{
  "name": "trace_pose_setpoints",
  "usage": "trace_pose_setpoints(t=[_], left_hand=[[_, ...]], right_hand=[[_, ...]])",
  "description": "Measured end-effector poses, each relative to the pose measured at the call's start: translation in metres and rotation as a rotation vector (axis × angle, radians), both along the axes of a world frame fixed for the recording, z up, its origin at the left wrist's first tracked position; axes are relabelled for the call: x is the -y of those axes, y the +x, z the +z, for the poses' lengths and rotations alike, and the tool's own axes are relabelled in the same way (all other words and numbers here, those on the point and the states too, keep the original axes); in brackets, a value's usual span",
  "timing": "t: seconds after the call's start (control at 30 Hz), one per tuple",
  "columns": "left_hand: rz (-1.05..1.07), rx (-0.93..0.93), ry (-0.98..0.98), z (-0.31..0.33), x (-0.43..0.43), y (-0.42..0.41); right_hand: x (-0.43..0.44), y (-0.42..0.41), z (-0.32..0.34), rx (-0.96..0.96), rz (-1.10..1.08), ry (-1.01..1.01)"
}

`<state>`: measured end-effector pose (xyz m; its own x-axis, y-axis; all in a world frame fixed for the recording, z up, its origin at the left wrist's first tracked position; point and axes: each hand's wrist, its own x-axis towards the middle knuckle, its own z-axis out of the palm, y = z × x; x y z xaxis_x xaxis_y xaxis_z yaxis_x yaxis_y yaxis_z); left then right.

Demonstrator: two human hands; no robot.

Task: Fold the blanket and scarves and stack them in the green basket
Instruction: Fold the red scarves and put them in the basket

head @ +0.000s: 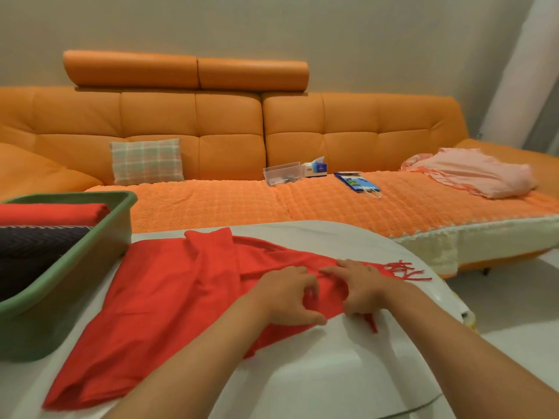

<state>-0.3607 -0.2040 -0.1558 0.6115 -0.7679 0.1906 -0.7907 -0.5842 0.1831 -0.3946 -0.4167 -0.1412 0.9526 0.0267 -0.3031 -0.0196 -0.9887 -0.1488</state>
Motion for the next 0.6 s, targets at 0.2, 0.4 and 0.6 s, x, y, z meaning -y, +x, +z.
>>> trace_pose_setpoints(t=[0.2, 0.4, 0.6], left_hand=[[0.018, -0.008, -0.119, -0.011, 0.014, -0.010], [0.154, -0.283, -0.511, 0.007, 0.004, -0.014], [0.129, -0.635, 0.000, 0.037, -0.019, -0.024]], right_hand=[[0.025, -0.013, 0.000, 0.356, -0.060, -0.056], [0.020, -0.029, 0.036, 0.479, -0.067, 0.261], [0.001, -0.050, 0.069, -0.151, 0.001, 0.649]])
